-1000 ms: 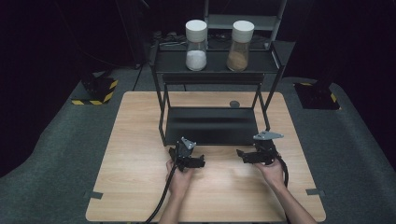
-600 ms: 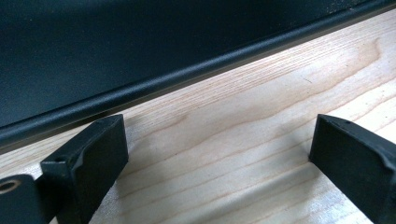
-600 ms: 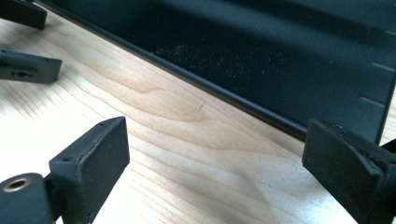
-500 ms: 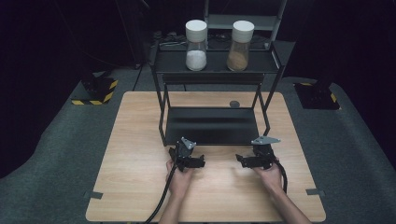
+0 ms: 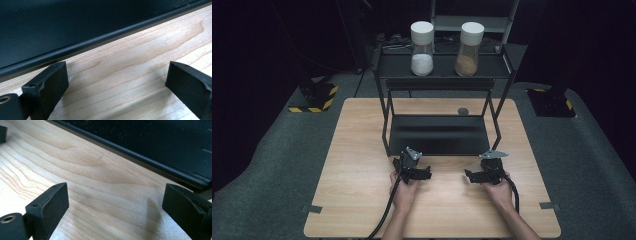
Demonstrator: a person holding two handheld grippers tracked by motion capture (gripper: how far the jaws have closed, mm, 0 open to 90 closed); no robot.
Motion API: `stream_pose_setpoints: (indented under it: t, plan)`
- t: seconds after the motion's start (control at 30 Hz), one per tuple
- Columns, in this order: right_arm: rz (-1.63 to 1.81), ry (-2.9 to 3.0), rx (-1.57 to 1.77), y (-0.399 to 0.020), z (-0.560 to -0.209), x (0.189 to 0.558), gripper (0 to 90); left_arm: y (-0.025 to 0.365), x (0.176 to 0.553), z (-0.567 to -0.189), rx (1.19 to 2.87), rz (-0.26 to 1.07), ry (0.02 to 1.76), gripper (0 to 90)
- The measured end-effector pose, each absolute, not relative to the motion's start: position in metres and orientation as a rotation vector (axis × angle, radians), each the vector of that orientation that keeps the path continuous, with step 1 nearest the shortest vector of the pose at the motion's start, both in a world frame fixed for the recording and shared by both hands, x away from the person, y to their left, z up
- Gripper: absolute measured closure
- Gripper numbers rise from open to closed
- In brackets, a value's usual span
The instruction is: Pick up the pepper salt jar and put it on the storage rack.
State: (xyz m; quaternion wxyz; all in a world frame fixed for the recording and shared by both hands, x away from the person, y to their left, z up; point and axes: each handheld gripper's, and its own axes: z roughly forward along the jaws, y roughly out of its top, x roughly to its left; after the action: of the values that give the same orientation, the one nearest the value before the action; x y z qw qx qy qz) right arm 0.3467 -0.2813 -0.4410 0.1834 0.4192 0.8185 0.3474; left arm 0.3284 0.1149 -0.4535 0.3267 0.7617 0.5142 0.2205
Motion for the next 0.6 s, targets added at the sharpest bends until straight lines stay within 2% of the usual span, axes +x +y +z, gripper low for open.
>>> stream_pose_setpoints:
  t: [0.6]
  plan:
    - [0.972, 2.283, 1.186, -0.2796, -0.4494, 0.3417, 5.7, 0.1149, 0.3283, -0.4536, 1.994, 0.577, 1.348, 4.4]
